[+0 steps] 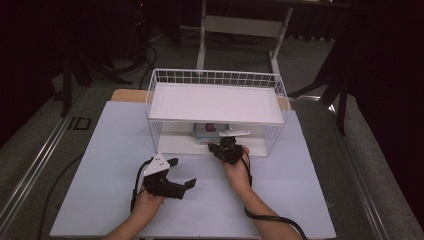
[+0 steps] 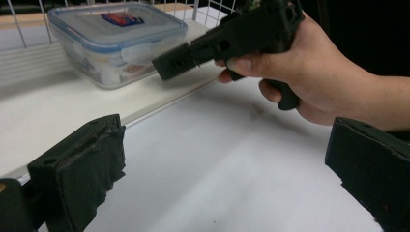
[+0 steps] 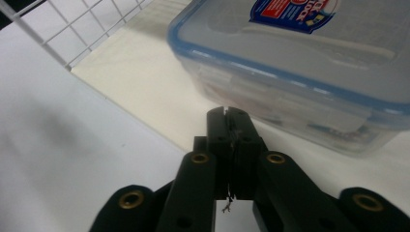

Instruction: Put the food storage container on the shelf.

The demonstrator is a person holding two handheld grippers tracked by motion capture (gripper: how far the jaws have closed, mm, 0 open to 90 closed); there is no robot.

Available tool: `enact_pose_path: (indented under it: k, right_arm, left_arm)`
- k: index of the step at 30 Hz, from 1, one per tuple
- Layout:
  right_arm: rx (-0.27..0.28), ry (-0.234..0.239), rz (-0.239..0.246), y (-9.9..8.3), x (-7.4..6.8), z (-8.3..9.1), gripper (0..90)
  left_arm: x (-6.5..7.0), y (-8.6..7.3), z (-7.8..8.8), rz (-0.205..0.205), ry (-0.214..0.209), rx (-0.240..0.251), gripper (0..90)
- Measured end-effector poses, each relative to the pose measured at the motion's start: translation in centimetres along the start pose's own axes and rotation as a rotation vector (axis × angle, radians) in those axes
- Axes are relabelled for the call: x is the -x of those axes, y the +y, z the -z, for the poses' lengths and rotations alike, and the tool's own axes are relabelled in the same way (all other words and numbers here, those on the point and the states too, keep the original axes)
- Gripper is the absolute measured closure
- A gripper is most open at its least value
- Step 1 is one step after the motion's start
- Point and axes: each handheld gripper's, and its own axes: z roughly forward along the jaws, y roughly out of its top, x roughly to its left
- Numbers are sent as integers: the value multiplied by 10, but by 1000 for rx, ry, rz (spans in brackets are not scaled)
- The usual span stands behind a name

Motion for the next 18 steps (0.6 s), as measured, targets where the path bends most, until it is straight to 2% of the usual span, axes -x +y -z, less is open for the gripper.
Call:
enact_pose_path:
  k: [2,7,12,13,15,16,18]
  right_arm:
    - [-1,9,-29,-3,-2,4,870]
    - [13,37,-27,-10,-4,15,827]
    - [42,49,-6,-20,-7,36,620]
    - [54,51,-6,-22,-7,41,536]
    - [63,58,4,-24,-7,46,468]
    - [71,49,15,-25,-7,50,407]
    - [87,64,11,-26,-5,56,306]
  left_arm:
    - [0,0,1,5,-2,4,15]
    - [-2,0,2,9,-6,11,15]
    - [0,1,3,-2,-38,41,15]
    - [0,1,2,-7,-45,46,15]
    - [3,1,2,-32,-51,57,15]
    - [4,1,2,-38,-57,58,15]
    - [6,1,2,-44,-67,63,15]
